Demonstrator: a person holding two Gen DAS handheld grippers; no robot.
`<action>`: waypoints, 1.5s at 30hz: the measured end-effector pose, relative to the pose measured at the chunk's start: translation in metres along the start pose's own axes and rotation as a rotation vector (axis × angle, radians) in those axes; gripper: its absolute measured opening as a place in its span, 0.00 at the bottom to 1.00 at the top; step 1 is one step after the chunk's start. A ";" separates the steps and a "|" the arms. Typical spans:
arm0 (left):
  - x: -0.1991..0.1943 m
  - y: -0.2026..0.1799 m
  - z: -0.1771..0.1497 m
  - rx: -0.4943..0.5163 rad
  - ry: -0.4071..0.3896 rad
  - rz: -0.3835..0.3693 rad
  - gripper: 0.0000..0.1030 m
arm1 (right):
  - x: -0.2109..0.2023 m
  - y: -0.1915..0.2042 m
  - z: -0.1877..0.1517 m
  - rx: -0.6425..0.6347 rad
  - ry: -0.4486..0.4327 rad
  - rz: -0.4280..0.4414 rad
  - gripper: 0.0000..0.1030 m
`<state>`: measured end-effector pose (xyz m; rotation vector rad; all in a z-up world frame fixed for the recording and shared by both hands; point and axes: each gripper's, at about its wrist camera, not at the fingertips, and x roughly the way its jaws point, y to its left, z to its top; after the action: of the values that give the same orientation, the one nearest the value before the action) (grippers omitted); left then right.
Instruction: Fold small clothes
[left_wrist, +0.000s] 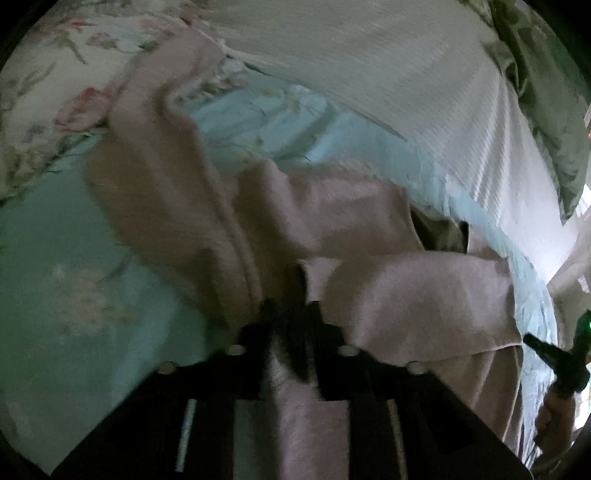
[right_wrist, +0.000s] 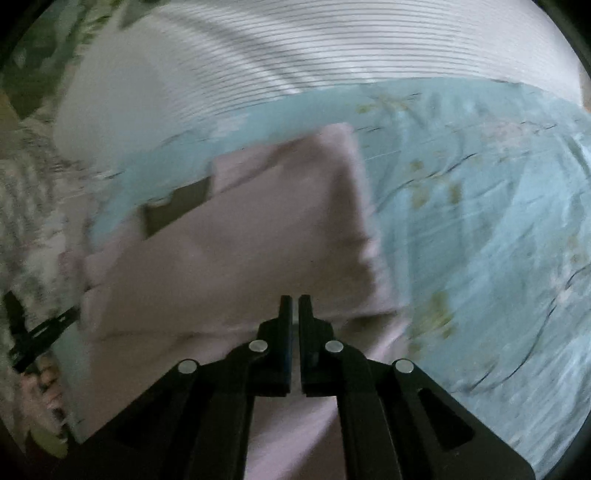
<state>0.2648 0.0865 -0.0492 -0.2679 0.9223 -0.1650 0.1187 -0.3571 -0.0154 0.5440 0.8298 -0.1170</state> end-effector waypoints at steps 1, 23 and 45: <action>-0.006 0.005 0.002 -0.006 -0.015 0.009 0.32 | -0.001 0.006 -0.006 -0.003 0.008 0.027 0.06; 0.096 0.081 0.200 -0.032 -0.091 0.555 0.66 | 0.013 0.057 -0.069 -0.002 0.109 0.205 0.57; -0.059 -0.052 0.090 0.120 -0.269 -0.034 0.02 | -0.025 0.035 -0.083 0.096 0.007 0.249 0.57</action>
<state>0.3004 0.0658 0.0630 -0.1886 0.6389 -0.2099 0.0567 -0.2888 -0.0278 0.7342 0.7597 0.0742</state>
